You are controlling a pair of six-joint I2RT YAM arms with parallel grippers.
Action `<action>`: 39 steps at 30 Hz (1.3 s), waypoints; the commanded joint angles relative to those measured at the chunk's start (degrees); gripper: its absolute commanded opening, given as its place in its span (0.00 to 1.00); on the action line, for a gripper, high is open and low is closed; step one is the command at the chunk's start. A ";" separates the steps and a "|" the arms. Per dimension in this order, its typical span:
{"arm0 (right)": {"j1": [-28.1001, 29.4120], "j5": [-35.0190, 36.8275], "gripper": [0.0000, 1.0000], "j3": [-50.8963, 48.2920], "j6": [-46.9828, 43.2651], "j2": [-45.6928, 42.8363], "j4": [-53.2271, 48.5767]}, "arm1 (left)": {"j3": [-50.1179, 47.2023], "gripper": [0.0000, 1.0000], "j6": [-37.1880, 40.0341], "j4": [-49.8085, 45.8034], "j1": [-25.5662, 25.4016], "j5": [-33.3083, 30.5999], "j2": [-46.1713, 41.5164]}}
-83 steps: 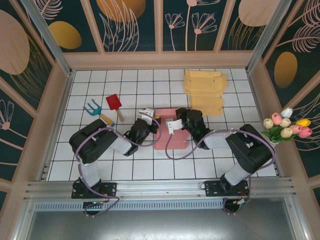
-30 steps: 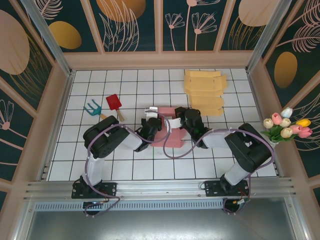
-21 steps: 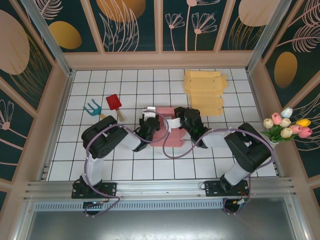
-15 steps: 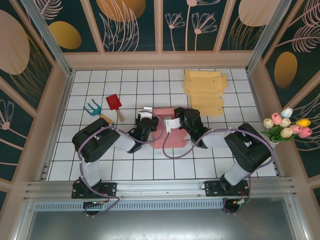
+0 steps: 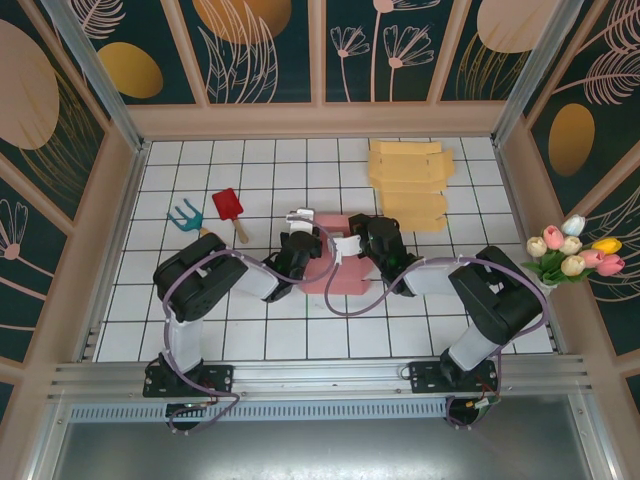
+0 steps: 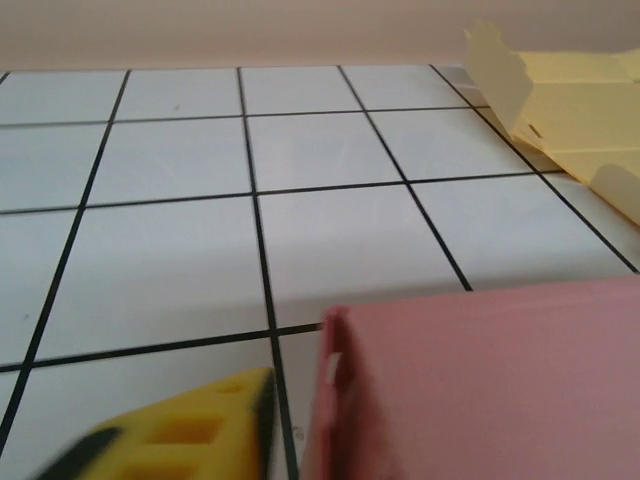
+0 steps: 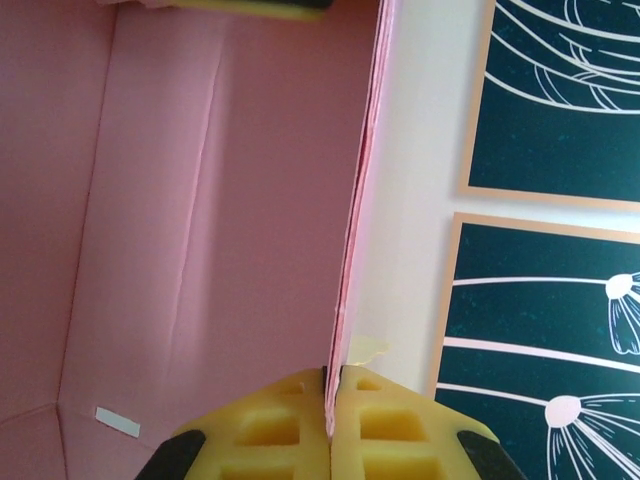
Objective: Fold the paper box
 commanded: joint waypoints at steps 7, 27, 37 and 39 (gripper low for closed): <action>0.37 -1.86 0.00 -1.74 1.57 2.13 -11.36 | 2.96 0.00 -1.55 -6.23 1.44 -21.04 2.74; 0.52 -1.43 0.00 -1.19 2.91 2.54 -11.53 | 0.76 0.44 -3.40 0.40 1.47 -2.88 4.83; 0.23 -1.69 0.00 -1.03 3.00 1.71 -11.84 | 2.13 0.00 -2.98 -3.12 1.42 -10.91 5.18; 0.17 -1.69 0.00 -0.93 3.21 1.71 -11.91 | 1.44 0.00 -2.79 -2.85 1.41 -11.36 4.27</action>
